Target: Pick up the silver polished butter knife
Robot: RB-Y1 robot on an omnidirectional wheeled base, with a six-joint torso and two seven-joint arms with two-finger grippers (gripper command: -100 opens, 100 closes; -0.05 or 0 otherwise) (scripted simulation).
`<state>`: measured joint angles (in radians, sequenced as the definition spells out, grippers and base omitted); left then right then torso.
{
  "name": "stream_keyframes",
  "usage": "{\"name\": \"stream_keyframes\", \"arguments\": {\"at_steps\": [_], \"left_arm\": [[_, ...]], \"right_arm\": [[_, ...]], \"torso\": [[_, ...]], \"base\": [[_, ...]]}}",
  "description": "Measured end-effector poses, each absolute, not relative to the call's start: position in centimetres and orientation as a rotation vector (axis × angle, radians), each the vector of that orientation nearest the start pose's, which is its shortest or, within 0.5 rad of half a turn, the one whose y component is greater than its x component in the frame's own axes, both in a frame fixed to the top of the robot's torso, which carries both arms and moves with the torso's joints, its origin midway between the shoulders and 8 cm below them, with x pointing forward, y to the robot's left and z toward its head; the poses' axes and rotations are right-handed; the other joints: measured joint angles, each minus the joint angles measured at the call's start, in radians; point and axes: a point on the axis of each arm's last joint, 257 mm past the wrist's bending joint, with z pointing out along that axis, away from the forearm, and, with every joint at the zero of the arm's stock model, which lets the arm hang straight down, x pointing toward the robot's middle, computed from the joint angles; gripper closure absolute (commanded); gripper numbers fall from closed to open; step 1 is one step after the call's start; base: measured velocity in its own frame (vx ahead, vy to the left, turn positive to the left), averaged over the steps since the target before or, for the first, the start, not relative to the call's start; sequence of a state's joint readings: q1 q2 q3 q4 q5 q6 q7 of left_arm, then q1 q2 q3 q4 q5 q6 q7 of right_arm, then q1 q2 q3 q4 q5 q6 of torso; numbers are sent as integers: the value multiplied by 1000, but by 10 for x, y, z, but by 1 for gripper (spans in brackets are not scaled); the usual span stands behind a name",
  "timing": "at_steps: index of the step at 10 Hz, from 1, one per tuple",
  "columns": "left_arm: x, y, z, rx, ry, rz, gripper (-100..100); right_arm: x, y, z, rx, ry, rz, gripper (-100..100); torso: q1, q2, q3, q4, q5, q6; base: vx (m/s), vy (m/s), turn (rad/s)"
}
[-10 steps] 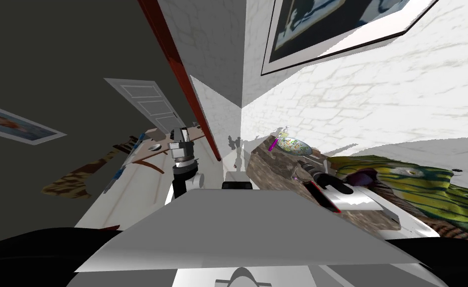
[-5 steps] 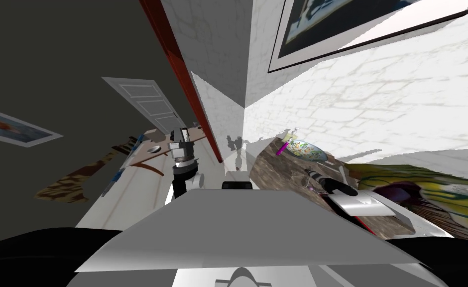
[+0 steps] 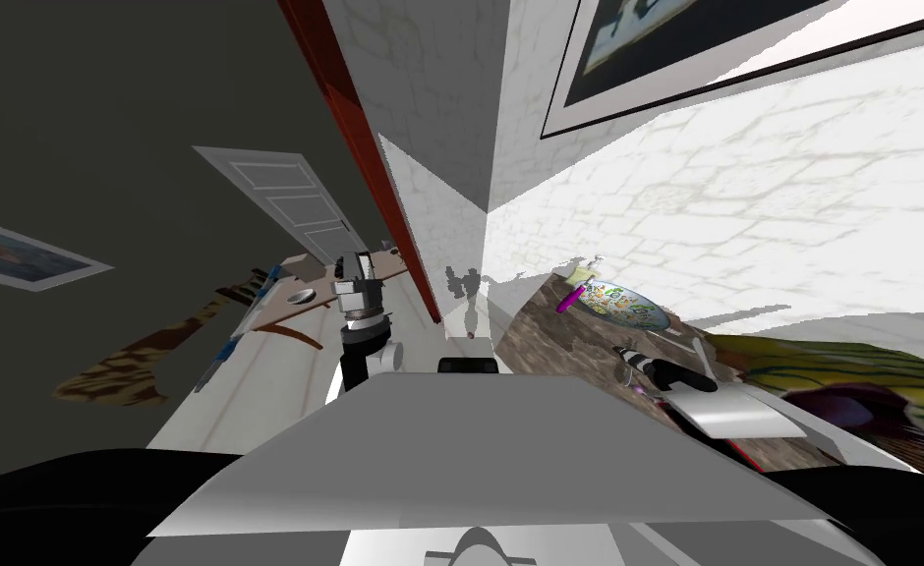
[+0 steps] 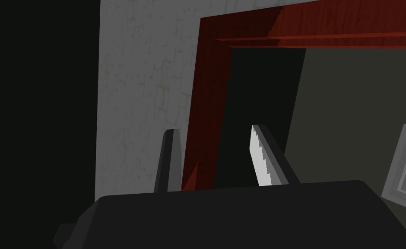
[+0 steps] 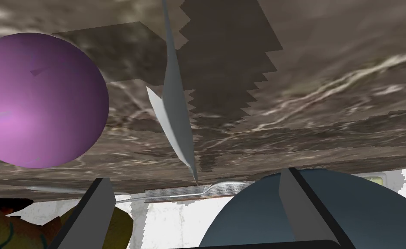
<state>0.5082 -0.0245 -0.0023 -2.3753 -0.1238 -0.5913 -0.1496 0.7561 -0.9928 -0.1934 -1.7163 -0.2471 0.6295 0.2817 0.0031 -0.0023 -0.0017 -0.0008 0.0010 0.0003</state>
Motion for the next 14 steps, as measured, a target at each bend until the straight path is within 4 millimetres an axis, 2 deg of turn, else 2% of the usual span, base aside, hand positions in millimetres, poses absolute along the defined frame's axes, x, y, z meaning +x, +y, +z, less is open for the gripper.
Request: {"name": "stream_keyframes", "arguments": {"at_steps": [1,4,10,11,14], "left_arm": [[308,257,77,-405,566,-1115,0],[308,257,77,-405,566,-1115,0],[308,257,77,-405,566,-1115,0],[308,257,77,-405,567,-1115,0],[308,257,77,-405,567,-1115,0]], "right_arm": [[188,-672,-339,1119,2127,-434,-100],[181,-692,-344,1199,2089,-469,-100],[168,-725,-355,1347,2016,-527,-100],[168,-726,-355,1350,2014,-529,100],[162,-728,-357,1359,2016,-542,100]], "torso": [[-2,2,1,1,0,0],[-5,13,8,3,-1,0],[-4,12,7,3,-2,0],[-5,9,5,2,-2,1],[-6,5,4,3,-4,-2]], "base": [[-67,-2,354],[-149,-18,239],[-112,7,190],[-10,1,-10],[-4,0,-11]]}}
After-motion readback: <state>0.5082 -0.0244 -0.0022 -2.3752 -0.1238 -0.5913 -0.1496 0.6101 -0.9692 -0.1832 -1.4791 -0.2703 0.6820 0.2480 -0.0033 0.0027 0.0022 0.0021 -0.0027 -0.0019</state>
